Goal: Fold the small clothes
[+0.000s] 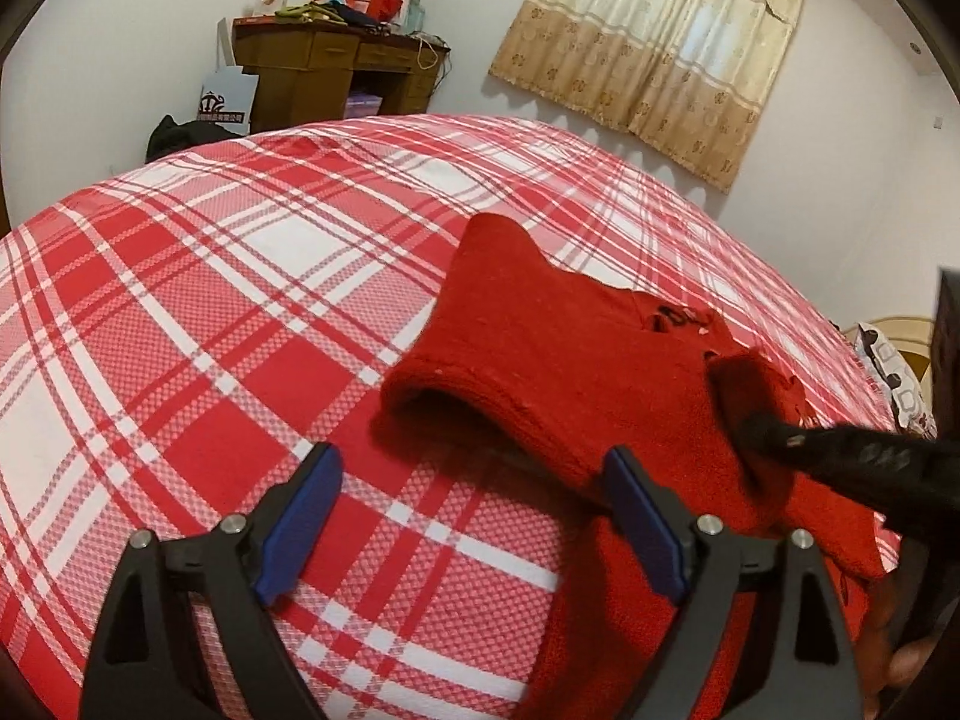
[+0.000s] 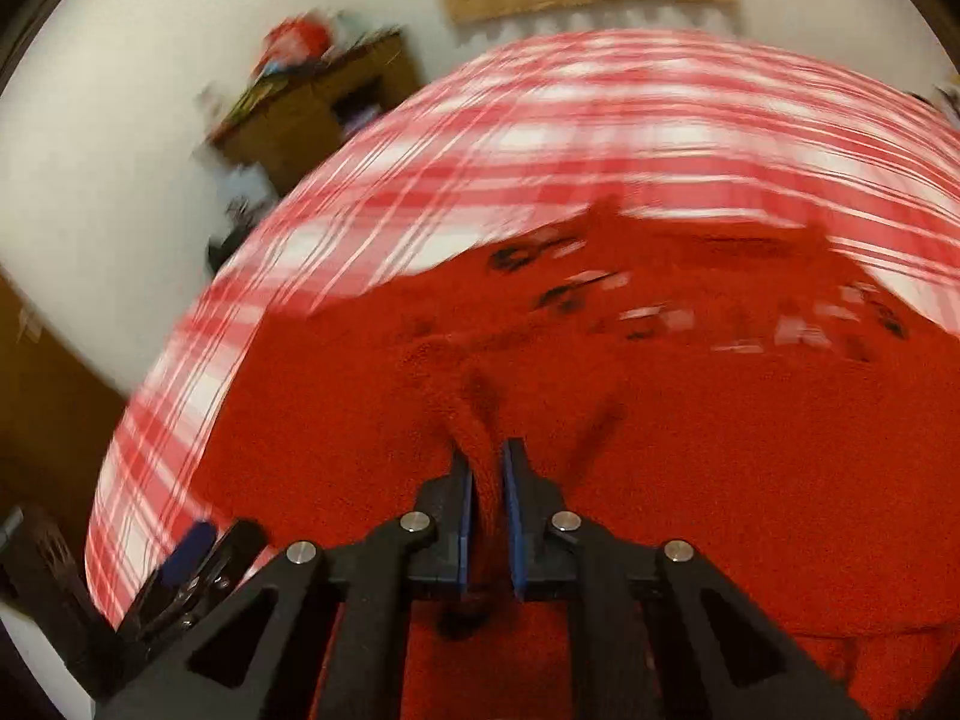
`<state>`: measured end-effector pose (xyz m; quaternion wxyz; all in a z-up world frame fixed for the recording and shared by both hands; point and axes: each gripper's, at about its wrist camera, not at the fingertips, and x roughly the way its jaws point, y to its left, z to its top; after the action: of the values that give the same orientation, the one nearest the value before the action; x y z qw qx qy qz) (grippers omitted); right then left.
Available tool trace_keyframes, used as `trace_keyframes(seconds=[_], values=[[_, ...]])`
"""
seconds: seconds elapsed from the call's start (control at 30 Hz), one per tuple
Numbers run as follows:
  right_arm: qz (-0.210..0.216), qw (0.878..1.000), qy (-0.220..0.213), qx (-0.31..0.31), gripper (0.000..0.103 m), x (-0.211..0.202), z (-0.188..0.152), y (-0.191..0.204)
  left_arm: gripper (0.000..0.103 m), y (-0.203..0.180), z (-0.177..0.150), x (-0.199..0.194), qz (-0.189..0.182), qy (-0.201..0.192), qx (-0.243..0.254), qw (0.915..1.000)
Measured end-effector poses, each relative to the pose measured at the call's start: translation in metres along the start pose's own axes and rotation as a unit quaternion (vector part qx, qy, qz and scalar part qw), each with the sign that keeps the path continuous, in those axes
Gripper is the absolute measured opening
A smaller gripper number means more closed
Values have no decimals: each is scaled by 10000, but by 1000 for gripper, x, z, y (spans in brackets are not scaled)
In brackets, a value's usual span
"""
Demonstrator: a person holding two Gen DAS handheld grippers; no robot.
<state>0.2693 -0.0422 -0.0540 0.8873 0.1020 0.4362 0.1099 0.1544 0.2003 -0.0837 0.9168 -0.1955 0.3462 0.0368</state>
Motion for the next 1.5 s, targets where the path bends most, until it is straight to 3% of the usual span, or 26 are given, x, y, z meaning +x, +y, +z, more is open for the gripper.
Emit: trace_keyframes(seconds=[0.1, 0.27, 0.4, 0.43, 0.53, 0.57, 0.6, 0.63, 0.7, 0.8, 0.97, 1.1, 1.27, 1.5], values=[[-6, 9990, -86, 436, 9, -9, -9, -29, 91, 1, 0, 0, -2, -5, -4, 10000], [593, 9934, 258, 944, 13, -1, -23, -56, 92, -1, -1, 0, 50, 0, 54, 10000], [1151, 9840, 336, 1318, 54, 3, -13, -64, 92, -2, -1, 0, 60, 0, 63, 10000], [1294, 9820, 407, 1311, 55, 6, -9, -63, 92, -2, -1, 0, 64, 0, 67, 10000], [985, 9896, 541, 894, 54, 11, -3, -48, 92, -3, -1, 0, 110, 7, 108, 9999], [789, 9929, 624, 640, 48, 10, -2, -39, 92, -3, -1, 0, 114, 7, 112, 9999], [624, 9948, 654, 465, 22, 9, -1, -34, 92, -3, -1, 0, 103, 6, 102, 9999], [458, 9960, 728, 225, 10, 7, 1, -25, 92, -3, -1, 0, 83, 4, 86, 9999], [561, 9951, 794, 153, 10, 2, 7, -18, 92, -3, -1, 0, 67, -3, 73, 10000], [765, 9958, 512, 21, 10, -22, 27, -5, 92, -3, -2, -1, 12, -33, 35, 10000], [1273, 9909, -333, -275, 10, -84, 86, 45, 92, 0, 1, -7, -22, -48, -103, 9999], [1526, 9810, -1133, -392, 10, -129, 114, 69, 92, -14, 7, -18, 53, -201, 96, 9997], [1456, 9749, -1648, -350, 10, -164, 116, 49, 92, -49, 15, -10, 95, -139, 498, 9986], [1036, 9767, -1877, 84, 10, -176, 94, -26, 92, -66, 16, 37, 650, 322, 479, 9962]])
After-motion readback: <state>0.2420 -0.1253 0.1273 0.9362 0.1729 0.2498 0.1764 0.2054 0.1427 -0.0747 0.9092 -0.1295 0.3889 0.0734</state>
